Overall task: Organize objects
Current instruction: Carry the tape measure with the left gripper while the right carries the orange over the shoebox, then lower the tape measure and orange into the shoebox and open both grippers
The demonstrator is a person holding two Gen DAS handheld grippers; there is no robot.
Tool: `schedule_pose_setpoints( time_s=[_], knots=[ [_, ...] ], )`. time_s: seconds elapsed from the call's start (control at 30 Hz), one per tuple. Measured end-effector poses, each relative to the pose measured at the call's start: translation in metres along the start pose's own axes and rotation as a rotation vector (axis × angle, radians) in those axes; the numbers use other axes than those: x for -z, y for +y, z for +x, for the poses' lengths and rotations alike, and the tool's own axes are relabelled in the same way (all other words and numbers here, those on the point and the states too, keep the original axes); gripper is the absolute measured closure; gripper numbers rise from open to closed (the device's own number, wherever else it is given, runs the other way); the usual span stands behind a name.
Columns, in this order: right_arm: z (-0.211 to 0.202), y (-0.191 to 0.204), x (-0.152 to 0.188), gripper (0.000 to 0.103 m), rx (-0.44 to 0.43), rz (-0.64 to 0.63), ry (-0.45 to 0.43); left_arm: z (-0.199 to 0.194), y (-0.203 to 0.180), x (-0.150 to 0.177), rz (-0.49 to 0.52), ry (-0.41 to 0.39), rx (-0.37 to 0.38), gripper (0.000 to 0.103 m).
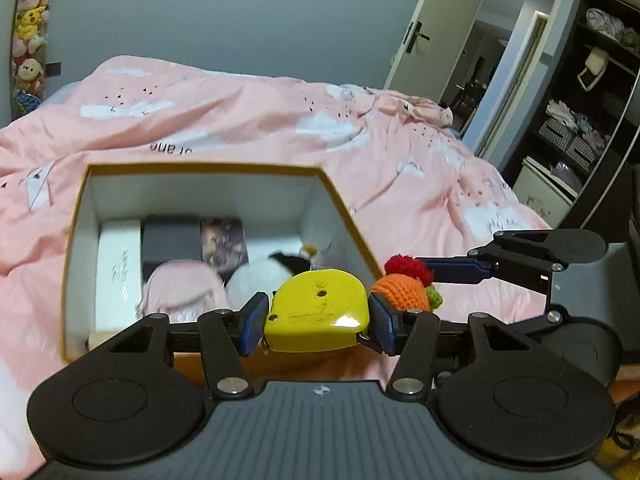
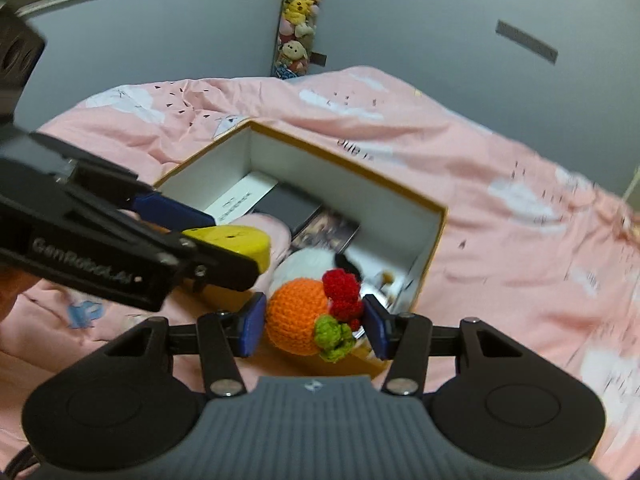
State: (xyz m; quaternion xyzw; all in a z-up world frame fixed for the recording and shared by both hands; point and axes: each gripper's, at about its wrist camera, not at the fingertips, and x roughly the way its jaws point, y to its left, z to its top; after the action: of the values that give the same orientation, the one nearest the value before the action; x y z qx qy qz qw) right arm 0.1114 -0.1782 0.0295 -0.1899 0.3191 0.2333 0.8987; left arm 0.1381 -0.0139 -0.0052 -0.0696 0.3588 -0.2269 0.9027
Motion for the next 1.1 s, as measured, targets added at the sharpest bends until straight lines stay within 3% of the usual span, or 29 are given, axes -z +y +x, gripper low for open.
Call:
schedule_pose_setpoints(
  time_s=[0.3,0.83,1.1],
  knots=[
    [0.047,-0.028,-0.016,0.049,0.081,-0.132,0.030,0.057,0.015,-0.022,-0.070,0.041,0.000,0.041],
    [0.144,-0.042,-0.019,0.049,0.122,-0.432,0.112,0.138,0.050,-0.045,-0.212,0.142,0.002,0.041],
    [0.172,-0.051,-0.017,0.049,0.101,-0.459,0.151,0.168,0.059,-0.047,-0.230,0.213,-0.026,0.041]
  ],
)
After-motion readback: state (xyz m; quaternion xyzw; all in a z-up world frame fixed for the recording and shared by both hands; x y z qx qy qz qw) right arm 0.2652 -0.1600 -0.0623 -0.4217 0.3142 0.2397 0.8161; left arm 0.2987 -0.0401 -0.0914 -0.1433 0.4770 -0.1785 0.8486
